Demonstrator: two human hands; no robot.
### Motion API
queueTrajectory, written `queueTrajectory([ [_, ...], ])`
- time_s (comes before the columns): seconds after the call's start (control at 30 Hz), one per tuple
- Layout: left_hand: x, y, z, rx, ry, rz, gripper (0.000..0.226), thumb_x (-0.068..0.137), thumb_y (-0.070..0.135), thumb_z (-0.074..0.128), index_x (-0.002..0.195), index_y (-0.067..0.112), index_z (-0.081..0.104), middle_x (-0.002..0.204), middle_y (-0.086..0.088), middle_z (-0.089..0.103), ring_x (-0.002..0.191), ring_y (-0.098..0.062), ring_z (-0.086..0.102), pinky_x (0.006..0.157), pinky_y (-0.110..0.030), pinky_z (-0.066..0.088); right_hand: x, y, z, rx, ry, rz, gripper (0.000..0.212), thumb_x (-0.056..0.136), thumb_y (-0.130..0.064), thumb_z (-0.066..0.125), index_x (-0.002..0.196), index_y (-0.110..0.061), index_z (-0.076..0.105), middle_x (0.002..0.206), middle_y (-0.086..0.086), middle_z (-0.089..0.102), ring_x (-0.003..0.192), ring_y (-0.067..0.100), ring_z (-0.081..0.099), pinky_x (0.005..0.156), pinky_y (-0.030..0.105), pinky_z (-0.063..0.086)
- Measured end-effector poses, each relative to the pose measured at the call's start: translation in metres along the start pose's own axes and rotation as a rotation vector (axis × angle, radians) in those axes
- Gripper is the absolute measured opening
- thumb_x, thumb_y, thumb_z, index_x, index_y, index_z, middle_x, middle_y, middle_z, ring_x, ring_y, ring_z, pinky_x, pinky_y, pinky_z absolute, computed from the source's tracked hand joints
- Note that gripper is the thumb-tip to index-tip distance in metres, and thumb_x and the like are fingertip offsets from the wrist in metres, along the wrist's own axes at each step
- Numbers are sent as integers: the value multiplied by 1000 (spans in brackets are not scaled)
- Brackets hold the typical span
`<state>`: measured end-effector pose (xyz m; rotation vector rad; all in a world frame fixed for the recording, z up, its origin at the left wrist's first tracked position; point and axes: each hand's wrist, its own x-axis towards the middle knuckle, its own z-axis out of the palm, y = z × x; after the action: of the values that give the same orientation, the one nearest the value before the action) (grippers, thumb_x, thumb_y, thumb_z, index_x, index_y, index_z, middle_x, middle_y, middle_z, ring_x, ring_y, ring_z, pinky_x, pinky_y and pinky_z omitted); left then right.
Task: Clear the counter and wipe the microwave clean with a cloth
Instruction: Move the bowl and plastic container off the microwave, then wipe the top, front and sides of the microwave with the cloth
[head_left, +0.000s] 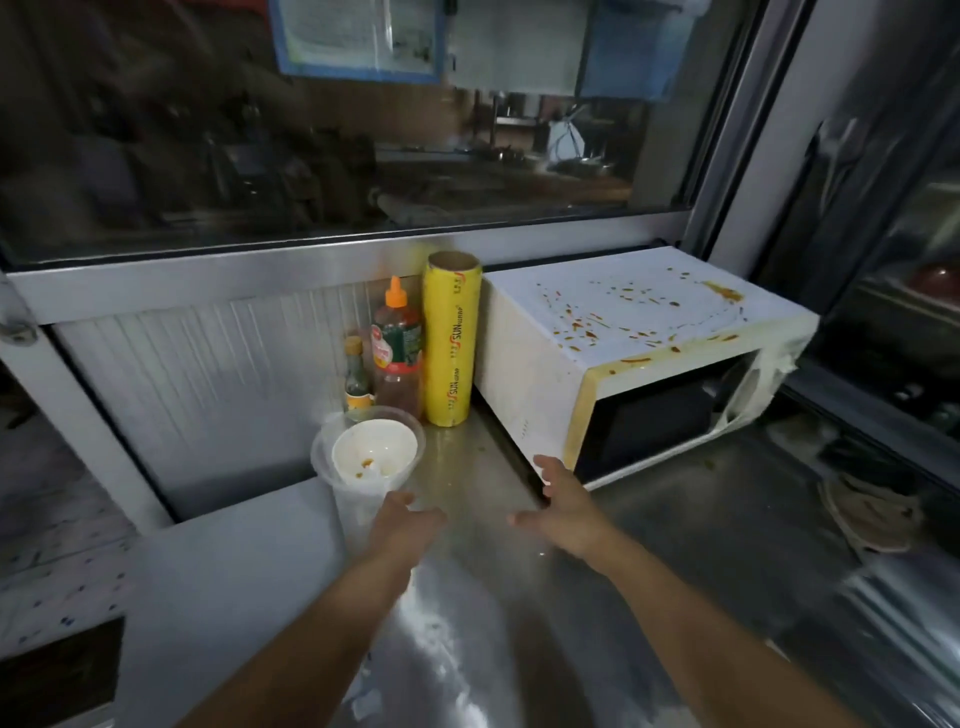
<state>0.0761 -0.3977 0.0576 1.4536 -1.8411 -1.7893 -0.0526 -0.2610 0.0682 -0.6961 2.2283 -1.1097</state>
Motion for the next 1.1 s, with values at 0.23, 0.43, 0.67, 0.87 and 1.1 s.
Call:
queueTrajectory([
  [0.23,-77,4,99,-21,-64,25,50,85,18,63,130,12,41,112,-11,57,93,-22,58,54,-24,35,-61,63,-90,27,-3,-41,89,75,-21,76,146,-23,23,151,3,27,135,20,33,108,38,37],
  [0.43,-141,4,189,-3,-118,58,19,86,21,63,100,15,51,87,-4,58,79,-17,58,54,-25,35,-108,128,-172,87,49,-25,85,75,-21,78,143,-21,27,145,3,35,123,16,44,90,25,42],
  [0.67,-194,15,286,71,-201,95,43,87,19,64,124,10,44,117,-13,58,89,-20,58,67,-28,41,-155,198,-261,185,200,36,86,68,-20,82,139,-21,34,133,-2,43,118,17,47,97,36,45],
  [0.87,-206,29,344,143,-259,152,52,89,18,61,135,9,39,123,-13,55,96,-20,56,62,-28,42,-174,233,-311,287,240,62,76,72,-9,78,135,-20,37,119,-12,48,108,5,50,83,15,43],
  [1.1,-178,44,408,190,-339,163,27,88,12,62,113,11,52,108,-7,57,83,-16,58,52,-22,39,-159,269,-356,172,351,119,58,70,-15,79,112,-32,42,94,-19,50,91,4,54,74,16,41],
])
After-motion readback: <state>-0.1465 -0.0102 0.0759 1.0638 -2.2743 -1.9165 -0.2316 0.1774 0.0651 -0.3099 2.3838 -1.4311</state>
